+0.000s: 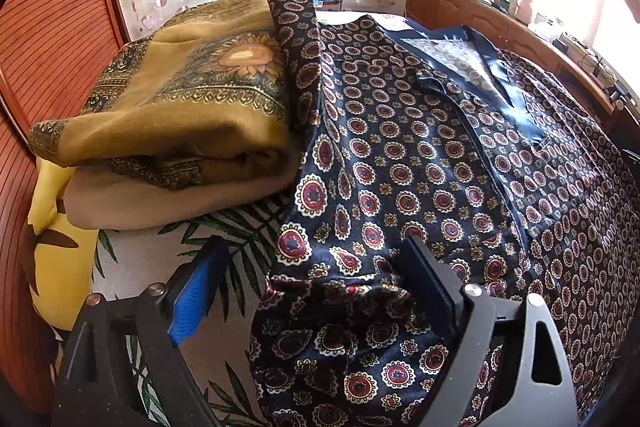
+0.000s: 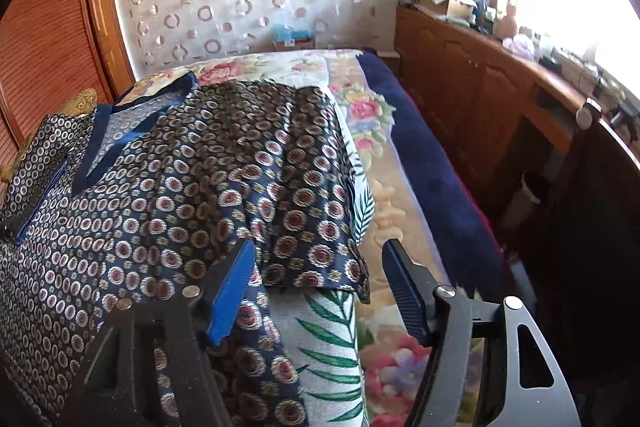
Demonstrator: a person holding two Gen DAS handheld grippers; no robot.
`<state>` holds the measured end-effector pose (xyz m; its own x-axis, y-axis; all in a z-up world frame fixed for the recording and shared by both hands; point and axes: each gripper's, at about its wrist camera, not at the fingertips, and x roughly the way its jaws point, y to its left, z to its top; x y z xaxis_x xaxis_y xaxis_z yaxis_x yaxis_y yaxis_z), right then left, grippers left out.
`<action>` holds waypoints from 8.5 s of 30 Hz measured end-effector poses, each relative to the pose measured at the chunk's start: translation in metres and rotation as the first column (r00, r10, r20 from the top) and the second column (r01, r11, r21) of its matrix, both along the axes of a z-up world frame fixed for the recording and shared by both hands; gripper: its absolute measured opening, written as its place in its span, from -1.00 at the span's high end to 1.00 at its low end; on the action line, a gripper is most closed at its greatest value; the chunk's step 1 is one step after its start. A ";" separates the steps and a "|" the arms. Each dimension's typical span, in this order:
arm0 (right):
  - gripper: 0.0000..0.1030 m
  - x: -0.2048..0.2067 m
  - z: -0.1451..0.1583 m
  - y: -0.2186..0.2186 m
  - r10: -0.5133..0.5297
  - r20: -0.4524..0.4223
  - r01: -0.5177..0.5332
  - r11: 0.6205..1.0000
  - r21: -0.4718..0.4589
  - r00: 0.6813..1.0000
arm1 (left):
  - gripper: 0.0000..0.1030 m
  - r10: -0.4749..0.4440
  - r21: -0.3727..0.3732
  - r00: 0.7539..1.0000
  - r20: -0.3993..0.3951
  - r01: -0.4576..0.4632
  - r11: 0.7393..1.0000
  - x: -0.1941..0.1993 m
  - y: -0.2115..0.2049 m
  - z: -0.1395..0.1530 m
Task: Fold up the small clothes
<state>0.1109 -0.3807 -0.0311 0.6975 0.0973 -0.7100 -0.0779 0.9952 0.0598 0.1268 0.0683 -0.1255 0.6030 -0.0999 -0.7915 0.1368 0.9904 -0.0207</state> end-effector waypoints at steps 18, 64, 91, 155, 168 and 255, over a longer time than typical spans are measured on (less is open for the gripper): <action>0.90 -0.006 0.000 -0.012 0.006 -0.015 -0.007 0.998 -0.065 1.000 | -0.72 -0.004 0.000 1.000 0.000 0.004 1.000 0.001 -0.001 -0.001; 0.12 -0.043 0.047 0.013 0.078 0.121 -0.074 0.997 -0.035 0.990 | -0.69 -0.197 -0.104 0.952 0.236 0.226 0.969 -0.035 -0.104 0.084; 0.95 0.041 0.009 0.008 0.028 -0.026 -0.030 0.997 -0.067 0.999 | -0.69 -0.185 -0.141 0.964 0.189 0.213 0.967 -0.039 -0.102 0.068; 0.38 0.101 0.025 0.046 0.085 -0.020 -0.087 0.985 -0.152 0.996 | -0.69 -0.074 -0.136 0.980 0.187 0.101 0.986 -0.020 -0.064 0.063; -0.02 0.170 0.008 0.048 0.145 -0.071 -0.152 0.983 -0.106 0.987 | -0.69 0.022 -0.086 0.982 0.189 -0.005 0.996 0.044 -0.011 0.073; 0.98 -0.098 0.040 -0.011 0.162 0.111 -0.168 0.985 0.047 0.981 | 0.95 0.114 -0.229 0.964 0.239 -0.058 0.972 -0.127 0.043 0.064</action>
